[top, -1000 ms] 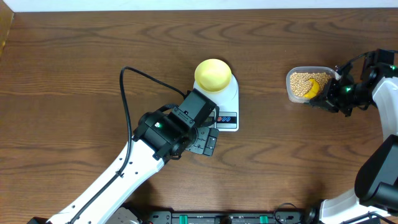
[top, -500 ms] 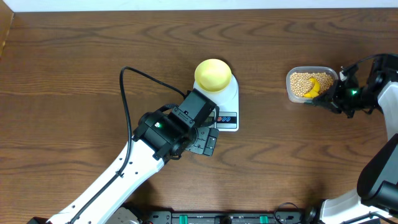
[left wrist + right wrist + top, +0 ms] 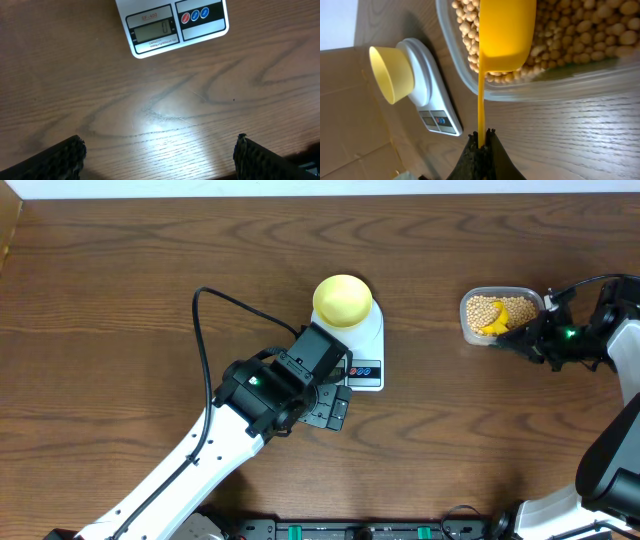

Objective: Scoop item into bowl and weigh 50g on scale

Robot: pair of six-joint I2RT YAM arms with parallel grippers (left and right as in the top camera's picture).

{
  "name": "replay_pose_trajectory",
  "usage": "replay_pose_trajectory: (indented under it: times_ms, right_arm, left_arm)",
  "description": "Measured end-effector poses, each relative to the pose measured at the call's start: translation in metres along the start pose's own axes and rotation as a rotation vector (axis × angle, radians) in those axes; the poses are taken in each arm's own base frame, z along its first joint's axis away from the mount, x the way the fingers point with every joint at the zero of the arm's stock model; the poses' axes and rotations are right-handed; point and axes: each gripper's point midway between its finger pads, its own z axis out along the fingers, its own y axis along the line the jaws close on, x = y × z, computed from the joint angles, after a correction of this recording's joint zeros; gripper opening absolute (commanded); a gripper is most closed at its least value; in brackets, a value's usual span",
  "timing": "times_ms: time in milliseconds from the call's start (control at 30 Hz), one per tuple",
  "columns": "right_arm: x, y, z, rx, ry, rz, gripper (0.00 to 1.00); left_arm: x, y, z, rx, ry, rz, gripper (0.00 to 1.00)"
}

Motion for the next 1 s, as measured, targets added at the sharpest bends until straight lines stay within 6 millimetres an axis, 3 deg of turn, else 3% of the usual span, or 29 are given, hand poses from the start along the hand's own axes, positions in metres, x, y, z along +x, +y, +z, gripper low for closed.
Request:
replay_pose_trajectory:
  times_ms: [333, 633, 1000]
  right_arm:
    - [0.000, 0.003, -0.001, -0.027, 0.001, 0.006, 0.01]
    - [-0.007, -0.013, -0.017, -0.032, -0.043, 0.047, 0.01]
    - [-0.006, -0.004, -0.019, -0.089, -0.043, 0.019, 0.01]
  left_arm:
    - [0.000, 0.000, 0.000, 0.000, 0.000, 0.000, 0.97]
    - [0.000, 0.000, 0.000, 0.000, 0.000, 0.000, 0.97]
    - [0.000, 0.000, 0.000, 0.000, 0.000, 0.000, 0.97]
